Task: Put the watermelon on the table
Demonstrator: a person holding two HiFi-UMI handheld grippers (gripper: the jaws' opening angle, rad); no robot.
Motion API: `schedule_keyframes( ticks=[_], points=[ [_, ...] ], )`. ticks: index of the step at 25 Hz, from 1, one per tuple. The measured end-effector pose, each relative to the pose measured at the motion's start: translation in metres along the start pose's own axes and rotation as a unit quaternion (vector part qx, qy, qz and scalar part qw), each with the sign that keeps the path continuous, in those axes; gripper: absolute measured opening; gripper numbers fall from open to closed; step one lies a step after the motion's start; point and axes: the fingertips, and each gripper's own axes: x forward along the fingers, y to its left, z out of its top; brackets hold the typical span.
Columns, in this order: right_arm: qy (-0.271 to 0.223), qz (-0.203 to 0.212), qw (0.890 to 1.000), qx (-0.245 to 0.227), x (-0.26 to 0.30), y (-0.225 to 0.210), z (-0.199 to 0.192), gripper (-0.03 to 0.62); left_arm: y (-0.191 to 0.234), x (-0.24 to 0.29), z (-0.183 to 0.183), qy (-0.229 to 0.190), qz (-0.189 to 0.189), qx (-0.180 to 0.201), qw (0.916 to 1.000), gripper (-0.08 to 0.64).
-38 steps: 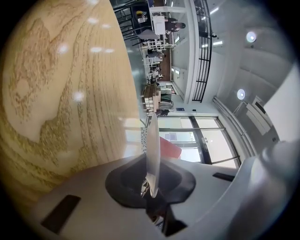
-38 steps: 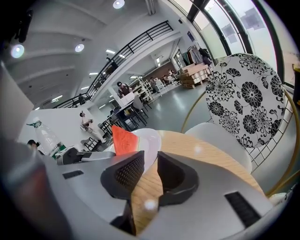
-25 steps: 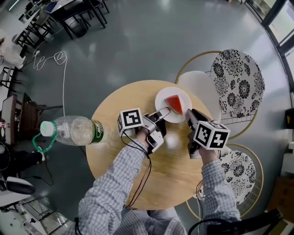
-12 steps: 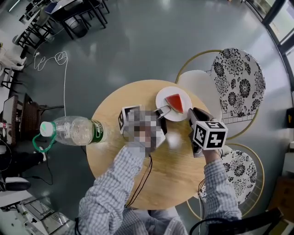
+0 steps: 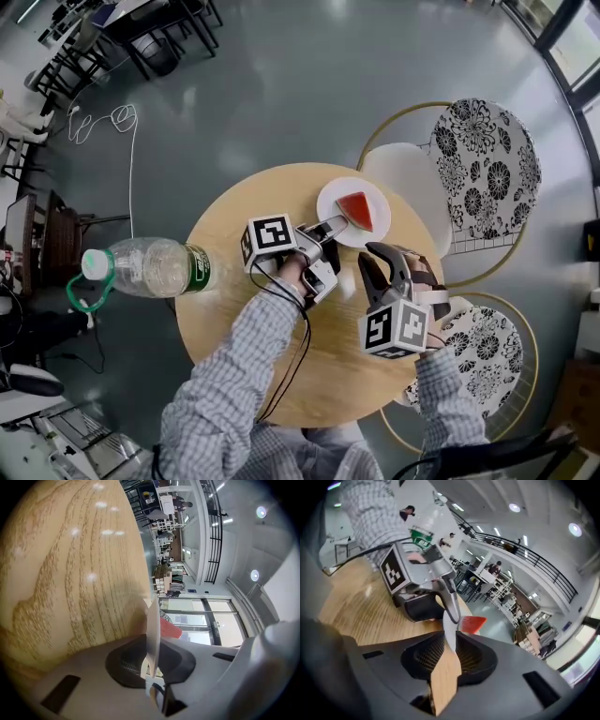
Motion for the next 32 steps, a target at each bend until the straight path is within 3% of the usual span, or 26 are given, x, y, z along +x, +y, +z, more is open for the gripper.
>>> schedule_keyframes(
  ticks=[6, 8, 15, 18, 20, 27, 32],
  points=[
    [0.034, -0.023, 0.992, -0.121, 0.020, 0.010, 0.003, 0.077, 0.001, 0.001, 0.000, 0.000, 0.003, -0.003, 1.0000, 0.031],
    [0.042, -0.022, 0.989, -0.138, 0.022, 0.012, 0.001, 0.031, 0.001, 0.001, -0.001, 0.002, 0.007, -0.001, 1.0000, 0.031],
    [0.056, -0.017, 0.991, -0.119, 0.022, 0.011, 0.004, 0.029, -0.007, -0.001, 0.000, -0.002, -0.006, 0.011, 0.9999, 0.035],
    [0.060, -0.019, 0.991, -0.118, 0.023, 0.011, 0.004, 0.029, -0.015, -0.002, 0.000, -0.001, -0.012, 0.014, 0.9998, 0.135],
    [0.061, -0.020, 0.992, -0.113, 0.024, 0.010, 0.004, 0.029, -0.019, -0.005, -0.002, 0.002, -0.017, 0.014, 0.9998, 0.156],
    [0.076, -0.011, 0.991, -0.109, 0.032, 0.010, 0.000, 0.029, -0.013, -0.031, -0.016, 0.018, -0.025, 0.012, 0.9995, 0.156],
    [0.080, 0.004, 0.991, -0.109, 0.040, 0.020, -0.004, 0.031, -0.027, -0.055, -0.023, 0.011, -0.081, 0.002, 0.9967, 0.156]
  ],
)
